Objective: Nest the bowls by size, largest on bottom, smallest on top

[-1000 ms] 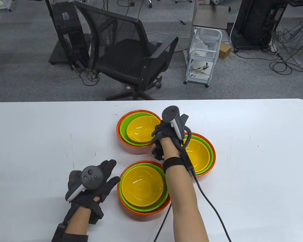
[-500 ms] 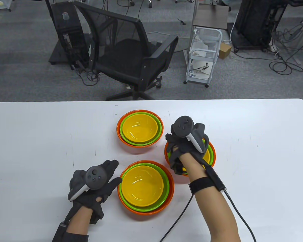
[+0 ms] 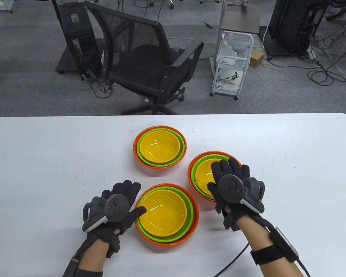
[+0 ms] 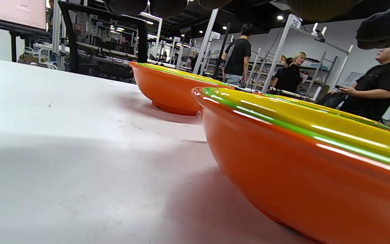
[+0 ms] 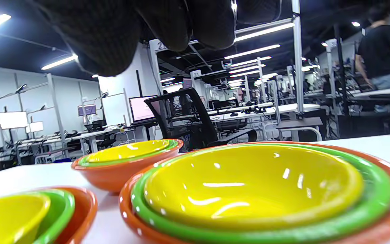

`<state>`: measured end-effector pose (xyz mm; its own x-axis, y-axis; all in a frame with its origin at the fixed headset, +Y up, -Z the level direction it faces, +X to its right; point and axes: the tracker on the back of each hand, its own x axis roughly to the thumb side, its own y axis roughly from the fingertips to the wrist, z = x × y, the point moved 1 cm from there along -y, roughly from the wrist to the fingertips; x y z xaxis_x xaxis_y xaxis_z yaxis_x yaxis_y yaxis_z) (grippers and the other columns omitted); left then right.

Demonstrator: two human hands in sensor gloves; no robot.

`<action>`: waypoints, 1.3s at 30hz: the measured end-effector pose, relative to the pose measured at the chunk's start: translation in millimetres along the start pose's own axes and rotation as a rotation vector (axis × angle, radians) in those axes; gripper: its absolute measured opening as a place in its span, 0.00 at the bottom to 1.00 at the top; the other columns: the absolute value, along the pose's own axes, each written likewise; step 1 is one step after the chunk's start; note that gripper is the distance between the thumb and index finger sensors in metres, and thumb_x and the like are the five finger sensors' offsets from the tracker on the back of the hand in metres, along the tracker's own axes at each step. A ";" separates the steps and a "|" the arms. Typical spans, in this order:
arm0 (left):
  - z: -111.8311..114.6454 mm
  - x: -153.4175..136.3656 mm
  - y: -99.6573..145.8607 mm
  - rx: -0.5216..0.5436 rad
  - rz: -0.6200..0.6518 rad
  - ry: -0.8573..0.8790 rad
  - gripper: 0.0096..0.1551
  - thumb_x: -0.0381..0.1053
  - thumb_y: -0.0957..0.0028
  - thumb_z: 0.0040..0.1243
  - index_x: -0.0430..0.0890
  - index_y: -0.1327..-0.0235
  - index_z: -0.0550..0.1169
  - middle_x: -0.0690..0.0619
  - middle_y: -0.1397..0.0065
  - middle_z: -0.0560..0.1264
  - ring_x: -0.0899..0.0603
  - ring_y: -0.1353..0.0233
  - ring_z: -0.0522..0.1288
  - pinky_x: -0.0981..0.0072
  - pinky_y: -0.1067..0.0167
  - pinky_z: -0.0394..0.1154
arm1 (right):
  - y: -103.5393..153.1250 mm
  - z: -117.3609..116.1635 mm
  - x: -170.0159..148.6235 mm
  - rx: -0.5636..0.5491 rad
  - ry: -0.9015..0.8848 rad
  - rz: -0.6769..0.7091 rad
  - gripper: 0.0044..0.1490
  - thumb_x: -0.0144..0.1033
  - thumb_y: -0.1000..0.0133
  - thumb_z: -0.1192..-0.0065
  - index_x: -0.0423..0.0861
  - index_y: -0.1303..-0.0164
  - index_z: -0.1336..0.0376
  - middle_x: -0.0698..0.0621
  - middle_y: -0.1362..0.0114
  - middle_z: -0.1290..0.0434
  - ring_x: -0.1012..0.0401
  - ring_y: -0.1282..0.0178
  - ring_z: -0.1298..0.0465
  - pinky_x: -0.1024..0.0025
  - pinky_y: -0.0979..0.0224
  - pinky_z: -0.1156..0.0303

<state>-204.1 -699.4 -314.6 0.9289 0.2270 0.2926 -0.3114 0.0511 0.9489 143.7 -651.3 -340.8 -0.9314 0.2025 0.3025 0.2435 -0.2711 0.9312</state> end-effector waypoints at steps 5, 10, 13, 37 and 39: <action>2.2 7.7 0.3 -0.004 0.015 -0.051 0.53 0.76 0.52 0.45 0.57 0.15 0.48 0.44 0.10 0.46 0.30 0.12 0.45 0.22 0.24 0.45 | 20.0 -6.2 -3.7 -0.003 0.048 0.051 0.47 0.47 0.47 0.32 0.42 0.20 0.45 0.38 0.16 0.46 0.34 0.16 0.56 0.24 0.26 0.64; 6.3 10.7 0.0 -0.017 0.016 -0.099 0.55 0.77 0.53 0.43 0.57 0.15 0.44 0.44 0.10 0.41 0.29 0.12 0.38 0.20 0.26 0.40 | 30.9 -17.1 -9.1 0.001 0.067 0.072 0.50 0.50 0.47 0.33 0.45 0.18 0.49 0.40 0.14 0.52 0.36 0.15 0.64 0.24 0.28 0.71; 8.9 11.5 -0.9 -0.029 0.014 -0.121 0.56 0.78 0.53 0.42 0.57 0.15 0.43 0.44 0.10 0.38 0.28 0.13 0.36 0.19 0.28 0.38 | 33.6 -24.8 -11.7 0.028 0.077 0.078 0.51 0.53 0.47 0.35 0.47 0.17 0.51 0.41 0.13 0.56 0.38 0.15 0.68 0.25 0.29 0.74; 11.6 13.8 -2.1 -0.059 0.002 -0.153 0.56 0.78 0.53 0.39 0.58 0.17 0.38 0.44 0.12 0.31 0.28 0.14 0.31 0.19 0.30 0.34 | 44.5 -28.2 -23.7 0.086 0.063 0.066 0.53 0.56 0.47 0.39 0.51 0.16 0.58 0.44 0.12 0.66 0.42 0.17 0.77 0.27 0.32 0.81; 11.5 14.2 -2.0 -0.055 0.006 -0.150 0.56 0.78 0.53 0.39 0.57 0.16 0.38 0.44 0.12 0.31 0.28 0.14 0.31 0.19 0.30 0.33 | 44.7 -28.9 -22.8 0.086 0.067 0.067 0.53 0.56 0.46 0.39 0.51 0.16 0.58 0.44 0.12 0.66 0.42 0.17 0.77 0.27 0.32 0.80</action>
<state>-188.0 -707.4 -310.9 0.9454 0.0796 0.3161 -0.3233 0.1041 0.9406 168.0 -695.3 -311.9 -0.9275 0.1223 0.3534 0.3257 -0.1999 0.9241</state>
